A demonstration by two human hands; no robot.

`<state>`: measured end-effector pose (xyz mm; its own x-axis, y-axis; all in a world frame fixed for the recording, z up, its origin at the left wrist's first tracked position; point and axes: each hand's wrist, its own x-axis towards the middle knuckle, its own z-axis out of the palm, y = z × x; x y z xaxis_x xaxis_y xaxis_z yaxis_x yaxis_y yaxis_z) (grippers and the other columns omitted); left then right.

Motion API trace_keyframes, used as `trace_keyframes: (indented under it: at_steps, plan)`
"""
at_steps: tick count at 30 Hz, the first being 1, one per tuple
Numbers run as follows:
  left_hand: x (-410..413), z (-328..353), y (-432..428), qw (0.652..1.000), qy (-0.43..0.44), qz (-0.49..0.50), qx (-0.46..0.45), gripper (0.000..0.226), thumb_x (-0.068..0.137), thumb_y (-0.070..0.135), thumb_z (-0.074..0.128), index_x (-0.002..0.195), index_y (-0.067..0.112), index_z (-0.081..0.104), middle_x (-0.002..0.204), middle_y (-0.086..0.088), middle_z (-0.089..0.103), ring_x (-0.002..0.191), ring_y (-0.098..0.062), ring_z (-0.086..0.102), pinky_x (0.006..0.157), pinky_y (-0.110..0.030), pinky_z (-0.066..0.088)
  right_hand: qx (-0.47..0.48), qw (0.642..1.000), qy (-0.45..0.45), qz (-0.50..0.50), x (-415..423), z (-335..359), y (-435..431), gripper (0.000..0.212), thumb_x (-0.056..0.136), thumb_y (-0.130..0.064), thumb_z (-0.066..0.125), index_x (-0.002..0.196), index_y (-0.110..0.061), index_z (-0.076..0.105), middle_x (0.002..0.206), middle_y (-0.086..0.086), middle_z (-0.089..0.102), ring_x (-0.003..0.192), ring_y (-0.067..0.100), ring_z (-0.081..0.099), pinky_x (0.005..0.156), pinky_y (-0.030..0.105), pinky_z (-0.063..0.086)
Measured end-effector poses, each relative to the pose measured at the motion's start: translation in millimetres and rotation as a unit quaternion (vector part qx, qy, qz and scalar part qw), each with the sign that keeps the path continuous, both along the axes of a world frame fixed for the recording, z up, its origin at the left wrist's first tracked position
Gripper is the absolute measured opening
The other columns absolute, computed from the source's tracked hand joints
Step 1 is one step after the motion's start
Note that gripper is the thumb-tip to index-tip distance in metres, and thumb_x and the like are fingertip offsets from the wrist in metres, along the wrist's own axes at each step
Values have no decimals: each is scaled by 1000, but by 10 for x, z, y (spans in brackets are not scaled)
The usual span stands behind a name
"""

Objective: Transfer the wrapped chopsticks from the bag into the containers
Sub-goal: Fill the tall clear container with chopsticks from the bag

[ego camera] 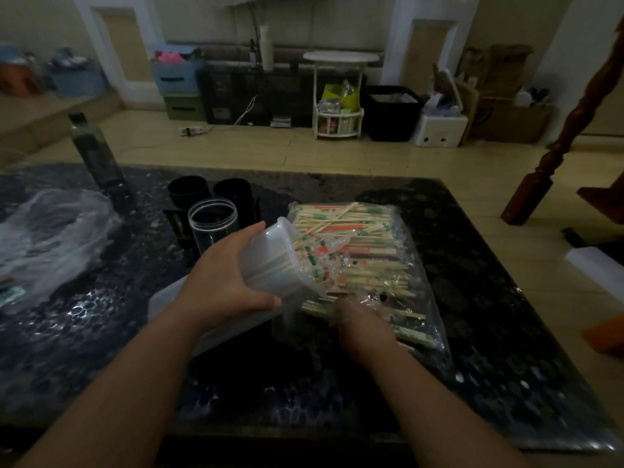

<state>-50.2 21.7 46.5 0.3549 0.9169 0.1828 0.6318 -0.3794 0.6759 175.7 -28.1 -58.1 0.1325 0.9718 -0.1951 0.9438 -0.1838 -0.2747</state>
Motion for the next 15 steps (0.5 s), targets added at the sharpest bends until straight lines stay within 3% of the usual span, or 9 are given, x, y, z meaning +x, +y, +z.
trace_keyframes:
  at_steps: [6, 9, 15]
  plan:
    - [-18, -24, 18, 1000, -6, 5, -8, 122, 32, 59, 76, 145, 41, 35, 138, 16, 41, 123, -6, 40, 99, -31, 35, 78, 996, -34, 33, -78, 187, -31, 36, 94, -14, 47, 130, -15, 47, 132, 11, 52, 116, 33, 56, 90, 40, 47]
    - [-24, -31, 25, 1000, -11, 8, -8, 122, 31, 61, 76, 145, 41, 35, 139, 16, 42, 125, -7, 40, 101, -31, 35, 58, 997, -40, 27, -68, 271, -52, 37, 95, -23, 51, 131, -14, 49, 126, 13, 59, 114, 32, 57, 89, 38, 48]
    - [-36, -24, 12, 1000, -21, 18, -5, 124, 30, 61, 74, 146, 37, 36, 134, 18, 41, 124, -6, 40, 99, -31, 35, 15, 999, -35, 18, 4, 600, -106, 30, 86, -37, 58, 110, -22, 67, 108, 7, 68, 98, 28, 65, 74, 33, 47]
